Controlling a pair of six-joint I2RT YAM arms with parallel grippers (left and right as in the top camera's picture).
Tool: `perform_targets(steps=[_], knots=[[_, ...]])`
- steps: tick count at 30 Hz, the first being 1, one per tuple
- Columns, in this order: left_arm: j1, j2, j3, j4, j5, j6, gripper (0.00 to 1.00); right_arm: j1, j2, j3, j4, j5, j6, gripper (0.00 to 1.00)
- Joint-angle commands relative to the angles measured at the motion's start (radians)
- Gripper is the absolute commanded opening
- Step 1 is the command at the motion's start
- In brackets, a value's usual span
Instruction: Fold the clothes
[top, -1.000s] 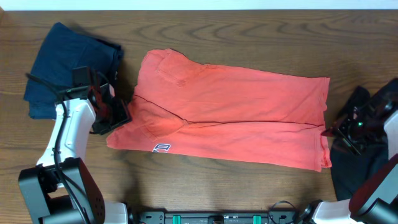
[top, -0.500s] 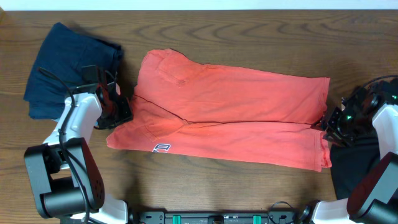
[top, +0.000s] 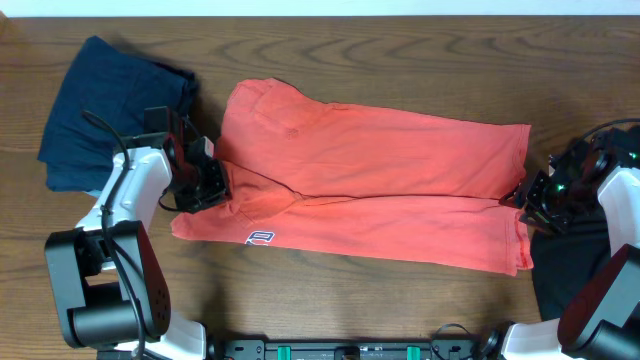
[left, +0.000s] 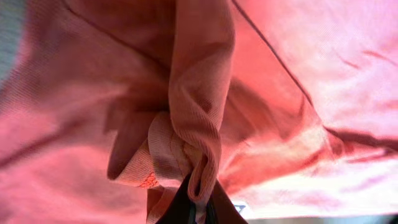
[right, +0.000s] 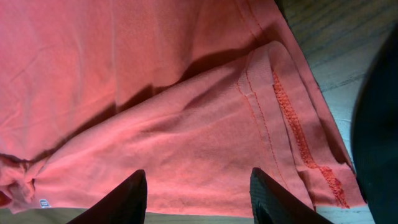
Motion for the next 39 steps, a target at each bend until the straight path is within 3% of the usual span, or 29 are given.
perform_targets(steps=[1, 9, 15, 16, 20, 21, 24, 32, 39], knots=[[0.0, -0.029, 0.031, -0.032, 0.027, -0.005, 0.07, 0.009, -0.008, 0.015, -0.003, 0.012, 0.007, 0.52], [0.0, -0.032, 0.031, -0.125, -0.212, -0.005, 0.38, 0.009, -0.008, 0.015, 0.0, 0.012, 0.007, 0.54], [0.0, -0.038, 0.033, -0.164, -0.205, -0.005, 0.43, 0.009, -0.008, 0.015, 0.001, 0.012, 0.007, 0.55], [0.0, -0.041, 0.039, -0.183, -0.187, -0.005, 0.41, 0.009, -0.008, 0.015, 0.001, 0.012, 0.007, 0.56], [-0.001, -0.06, 0.094, -0.273, -0.153, -0.009, 0.1, 0.009, -0.008, 0.015, 0.003, 0.011, 0.008, 0.57], [0.0, -0.068, 0.113, -0.285, -0.153, -0.009, 0.06, 0.009, -0.008, 0.015, 0.005, 0.011, 0.007, 0.58], [-0.001, -0.098, 0.149, -0.252, -0.153, -0.008, 0.06, 0.009, -0.008, 0.015, 0.013, 0.011, 0.008, 0.59], [-0.002, -0.068, 0.078, 0.039, -0.183, 0.007, 0.06, 0.009, -0.008, 0.015, 0.023, 0.011, 0.008, 0.6], [-0.001, 0.063, -0.012, 0.075, -0.184, 0.007, 0.06, 0.009, -0.008, 0.015, 0.025, 0.011, 0.012, 0.6]])
